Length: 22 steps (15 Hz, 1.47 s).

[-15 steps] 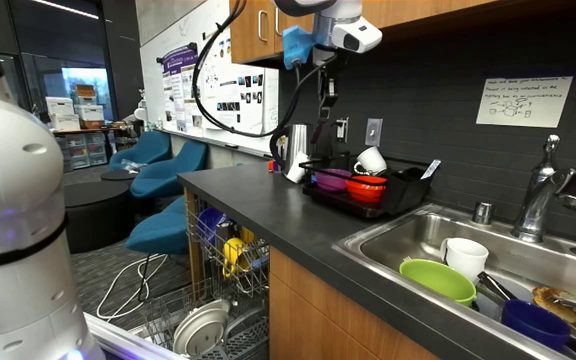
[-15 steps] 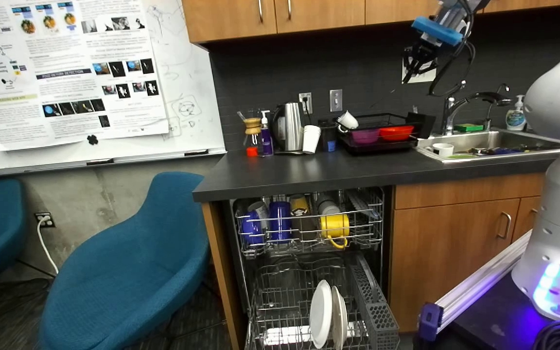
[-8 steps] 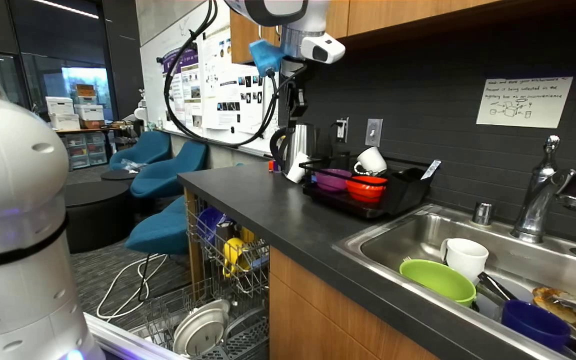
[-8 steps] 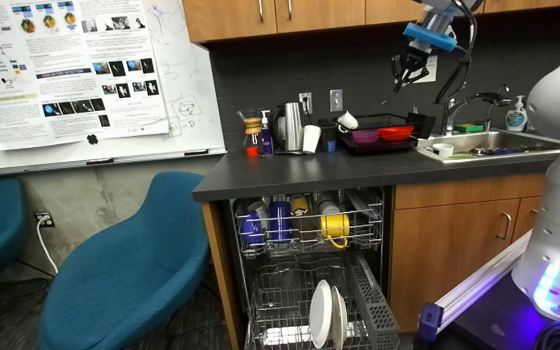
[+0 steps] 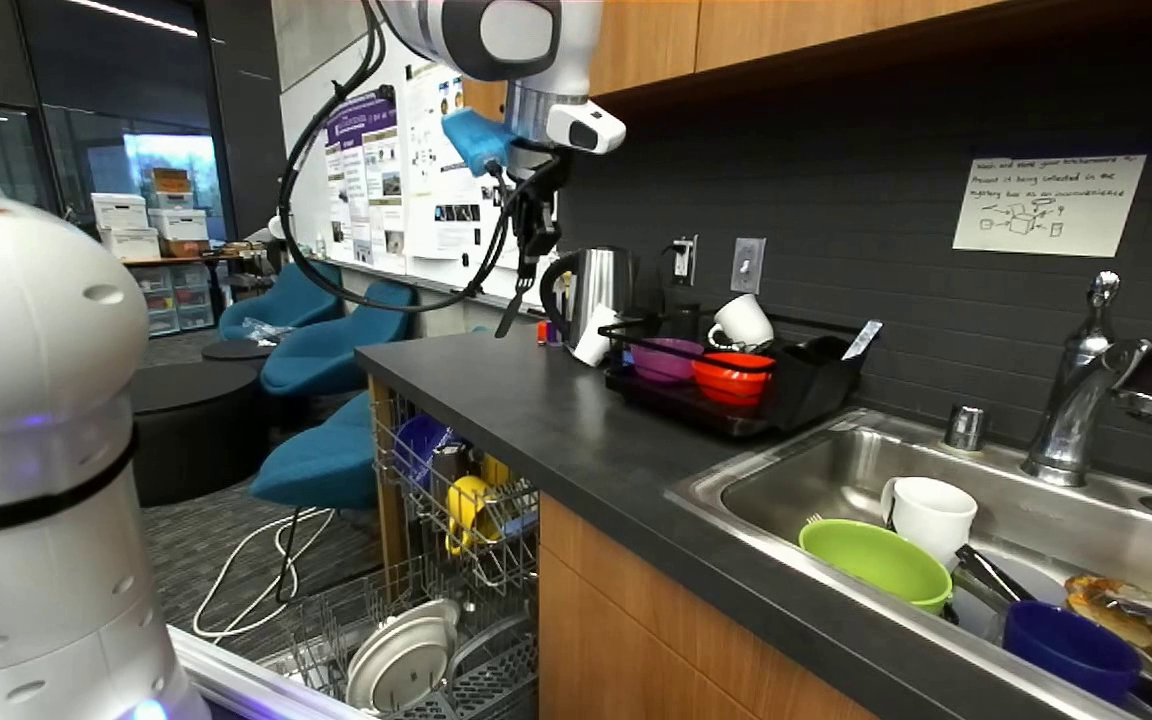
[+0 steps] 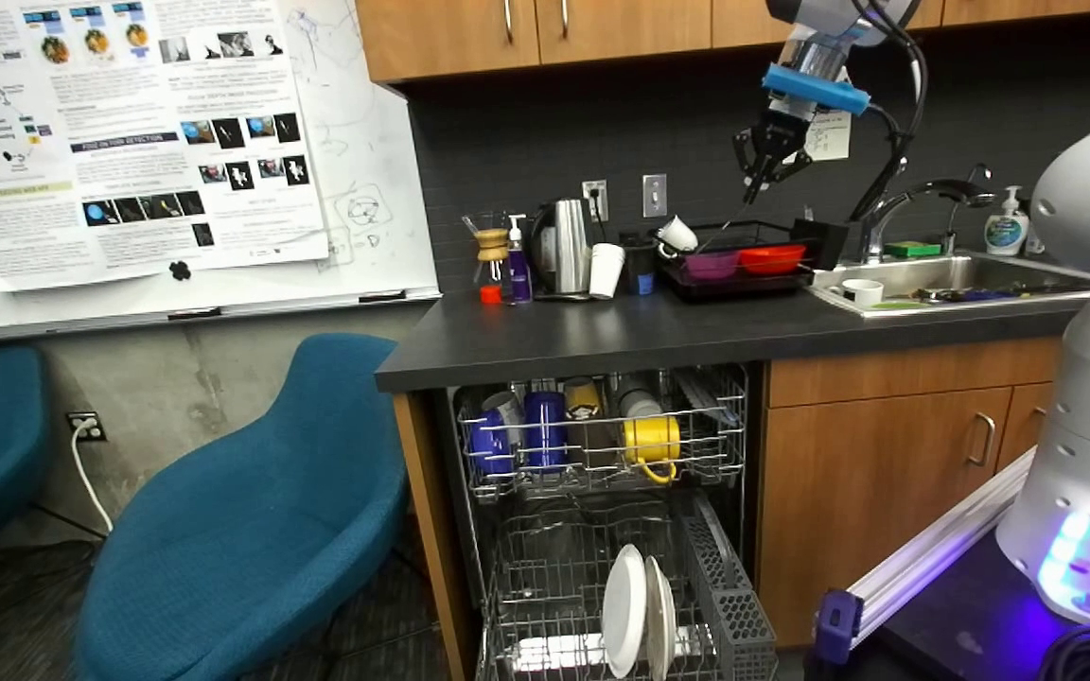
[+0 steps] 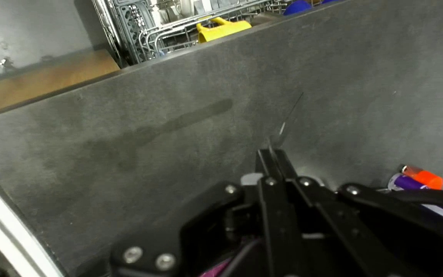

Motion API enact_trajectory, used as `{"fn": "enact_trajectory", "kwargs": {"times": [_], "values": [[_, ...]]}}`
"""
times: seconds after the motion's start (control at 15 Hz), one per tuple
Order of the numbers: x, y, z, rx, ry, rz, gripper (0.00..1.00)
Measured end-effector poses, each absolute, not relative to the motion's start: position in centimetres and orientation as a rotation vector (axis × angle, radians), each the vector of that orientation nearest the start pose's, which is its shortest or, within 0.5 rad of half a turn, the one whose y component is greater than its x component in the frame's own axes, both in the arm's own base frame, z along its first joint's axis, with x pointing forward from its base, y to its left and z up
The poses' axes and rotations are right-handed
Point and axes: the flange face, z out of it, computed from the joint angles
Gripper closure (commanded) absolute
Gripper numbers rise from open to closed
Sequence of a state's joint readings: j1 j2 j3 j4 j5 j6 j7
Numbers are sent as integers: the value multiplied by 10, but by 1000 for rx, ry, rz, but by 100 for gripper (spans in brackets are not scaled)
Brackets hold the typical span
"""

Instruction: Put the fork on the counter

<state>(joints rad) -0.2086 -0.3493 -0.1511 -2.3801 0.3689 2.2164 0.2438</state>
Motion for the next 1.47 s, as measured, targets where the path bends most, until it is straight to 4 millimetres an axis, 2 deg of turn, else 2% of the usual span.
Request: {"fn": "enact_trajectory", "kwargs": {"times": [0.33, 0.6, 0.8, 1.2, 1.33, 1.47], "values": [[440, -124, 459, -2600, 1012, -236, 100], [453, -96, 463, -2629, 952, -300, 100], [464, -64, 470, -2656, 893, -372, 100], [484, 16, 477, -2739, 768, -432, 100], [490, 34, 477, -2762, 742, -440, 100], [496, 45, 471, -2784, 736, -430, 100]]}}
